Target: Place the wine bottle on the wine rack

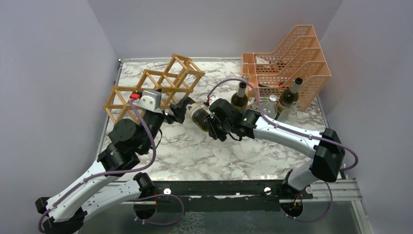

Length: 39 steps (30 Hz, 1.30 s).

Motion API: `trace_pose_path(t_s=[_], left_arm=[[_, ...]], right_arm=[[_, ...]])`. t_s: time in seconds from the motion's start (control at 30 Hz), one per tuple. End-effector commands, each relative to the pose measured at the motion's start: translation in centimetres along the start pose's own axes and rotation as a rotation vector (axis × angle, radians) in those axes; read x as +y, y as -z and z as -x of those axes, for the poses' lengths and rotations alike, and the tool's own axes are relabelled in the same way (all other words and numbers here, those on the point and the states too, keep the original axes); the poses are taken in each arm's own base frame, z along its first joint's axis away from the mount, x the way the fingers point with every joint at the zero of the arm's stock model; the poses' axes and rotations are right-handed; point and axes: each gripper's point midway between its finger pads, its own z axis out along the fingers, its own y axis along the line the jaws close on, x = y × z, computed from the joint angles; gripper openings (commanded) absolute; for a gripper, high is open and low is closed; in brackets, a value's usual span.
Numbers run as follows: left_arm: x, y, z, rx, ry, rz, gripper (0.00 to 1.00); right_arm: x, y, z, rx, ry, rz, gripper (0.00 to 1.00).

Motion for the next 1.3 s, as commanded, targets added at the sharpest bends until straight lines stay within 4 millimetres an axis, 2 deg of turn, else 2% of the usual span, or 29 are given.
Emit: trace_pose_path(t_s=[0.0,0.27,0.5,0.8,1.13,1.27], left_arm=[[3.7,0.1,-0.1,0.057,0.074,0.248,0.99],[4.1,0.0,0.0,0.081,0.06,0.28,0.99],[3.6,-0.6,-0.3,0.1,0.045,0.267,0.99],[2.9,-1.2,-0.5,0.131,0.034,0.25,0.99],[2.5,-1.7,1.4,0.12,0.036,0.223,0.99],[2.1,-2.0,1.8,0.125,0.035,0.205,0.99]], right_arm=[[1.7,-0.7,6.3,-0.259,-0.077,0.047,0.01],[2.8,-2.5,7.0,-0.284,-0.09,0.09,0.01],[2.6,-3.4,8.0,-0.326,-0.111,0.069,0.01],[3.2,-5.8,8.9,-0.367,-0.124,0.081,0.01],[3.7,-8.3,12.3,-0.499,-0.104,0.079,0.01],[3.9,-9.1,13.0,-0.51,-0.076,0.073,0.01]])
